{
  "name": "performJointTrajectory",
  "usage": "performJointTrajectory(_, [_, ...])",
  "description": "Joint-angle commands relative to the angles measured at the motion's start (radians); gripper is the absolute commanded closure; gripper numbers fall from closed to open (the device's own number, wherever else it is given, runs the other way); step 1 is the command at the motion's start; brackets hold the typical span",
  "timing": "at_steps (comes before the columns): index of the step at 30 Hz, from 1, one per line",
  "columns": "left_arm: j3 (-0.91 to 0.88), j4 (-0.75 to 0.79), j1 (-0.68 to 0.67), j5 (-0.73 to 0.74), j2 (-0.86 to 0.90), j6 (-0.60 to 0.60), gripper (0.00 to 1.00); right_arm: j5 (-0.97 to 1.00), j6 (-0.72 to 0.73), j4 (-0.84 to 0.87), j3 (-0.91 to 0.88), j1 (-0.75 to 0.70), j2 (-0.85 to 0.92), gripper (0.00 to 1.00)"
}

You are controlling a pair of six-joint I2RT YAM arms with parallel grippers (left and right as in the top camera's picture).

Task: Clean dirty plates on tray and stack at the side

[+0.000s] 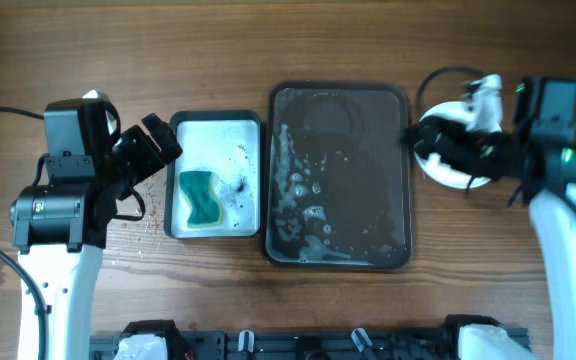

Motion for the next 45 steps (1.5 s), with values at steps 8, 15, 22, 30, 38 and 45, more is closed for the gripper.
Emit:
performJointTrajectory(8, [0.013, 0.0, 0.007, 0.012, -0.002, 0.002, 0.0, -0.079, 0.232, -0.088, 0.013, 0.402, -0.147, 0.0])
performJointTrajectory(15, [0.013, 0.0, 0.007, 0.012, -0.002, 0.002, 0.0, 0.245, -0.002, 0.042, -0.015, 0.402, -0.319, 0.0])
performJointTrajectory(22, [0.013, 0.0, 0.007, 0.012, -0.002, 0.002, 0.0, 0.512, 0.0, 0.277, -0.322, 0.322, -0.774, 0.0])
performJointTrajectory(30, [0.013, 0.0, 0.007, 0.012, -0.002, 0.002, 0.0, 0.56, 0.005, 0.384, -0.705, 0.197, -1.107, 0.0])
performJointTrajectory(38, [0.013, 0.0, 0.007, 0.011, -0.002, 0.002, 0.0, 0.556, 0.041, 0.799, -1.079, 0.197, -1.239, 0.0])
performJointTrajectory(45, [0.013, 0.0, 0.007, 0.012, -0.002, 0.002, 0.0, 0.564, 0.158, 0.98, -1.184, 0.197, -1.239, 0.0])
